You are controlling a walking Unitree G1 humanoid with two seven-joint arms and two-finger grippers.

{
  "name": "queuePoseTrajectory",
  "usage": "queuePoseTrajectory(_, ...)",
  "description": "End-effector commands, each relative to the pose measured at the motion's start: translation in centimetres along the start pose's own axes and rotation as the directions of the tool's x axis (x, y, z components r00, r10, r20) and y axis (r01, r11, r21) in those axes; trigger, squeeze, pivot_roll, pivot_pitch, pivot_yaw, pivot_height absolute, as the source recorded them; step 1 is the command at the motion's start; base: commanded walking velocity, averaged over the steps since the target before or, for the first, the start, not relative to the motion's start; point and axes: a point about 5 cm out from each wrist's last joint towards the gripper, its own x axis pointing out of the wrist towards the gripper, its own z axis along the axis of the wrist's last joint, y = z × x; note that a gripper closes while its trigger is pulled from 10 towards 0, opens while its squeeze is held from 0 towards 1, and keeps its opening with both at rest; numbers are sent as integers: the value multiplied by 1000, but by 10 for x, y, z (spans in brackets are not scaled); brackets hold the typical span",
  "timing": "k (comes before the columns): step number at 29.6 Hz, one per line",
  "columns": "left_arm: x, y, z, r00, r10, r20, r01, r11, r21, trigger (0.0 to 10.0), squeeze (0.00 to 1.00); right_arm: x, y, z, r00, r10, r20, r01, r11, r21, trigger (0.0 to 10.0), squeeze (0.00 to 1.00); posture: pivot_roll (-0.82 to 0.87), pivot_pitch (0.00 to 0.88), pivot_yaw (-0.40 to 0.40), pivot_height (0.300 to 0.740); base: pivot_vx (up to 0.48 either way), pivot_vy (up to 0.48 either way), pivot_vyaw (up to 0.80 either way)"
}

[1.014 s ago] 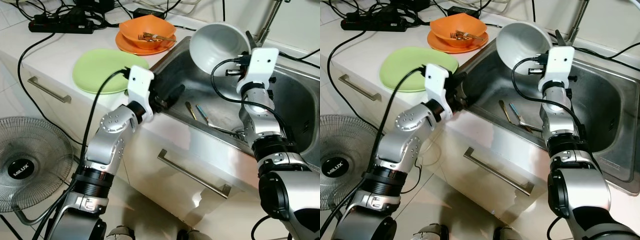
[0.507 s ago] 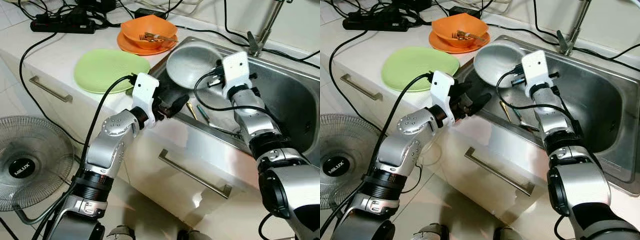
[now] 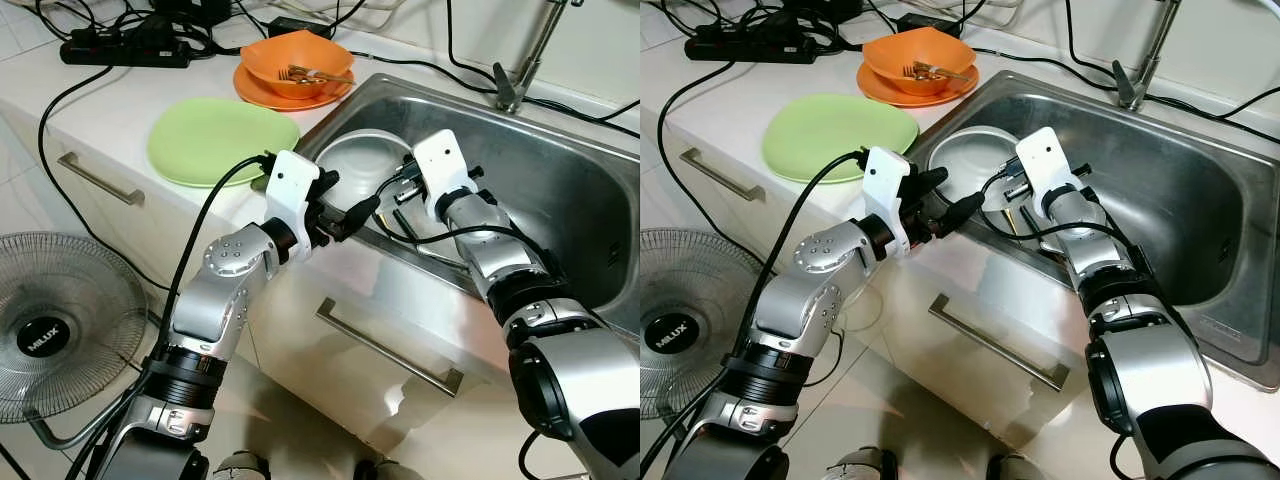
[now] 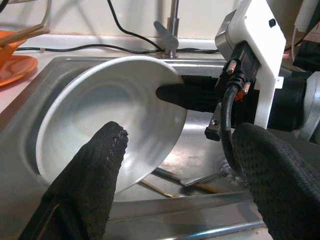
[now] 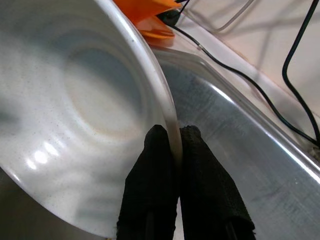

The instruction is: Kitchen organization

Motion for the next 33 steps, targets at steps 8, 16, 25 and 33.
queuePoseTrajectory(8, -2, -5, 0, 1000, -24, -8, 24, 1000, 6, 10000, 0, 0, 11, -5, 998, 61, -29, -62, 998, -14, 10000, 455, 95, 58, -23, 740, 0, 0, 0)
queuePoseTrajectory(16, -2, -6, -1, 1000, -25, -9, 25, 1000, 3, 10000, 0, -1, 16, -8, 996, 82, -42, -82, 996, -15, 10000, 1000, 96, 57, -24, 740, 0, 0, 0)
queuePoseTrajectory(25, -2, -5, 0, 1000, -15, -6, 15, 1000, 8, 10000, 0, -1, 12, -6, 999, 42, -20, -42, 999, -12, 10000, 0, 97, 65, -25, 740, 0, 0, 0)
queuePoseTrajectory(33, -6, 19, 22, 966, 204, 160, -212, 977, 35, 10000, 0, -2, 7, 27, 970, -24, 240, -31, 974, 224, 10000, 0, 98, 79, -26, 740, 0, 0, 0)
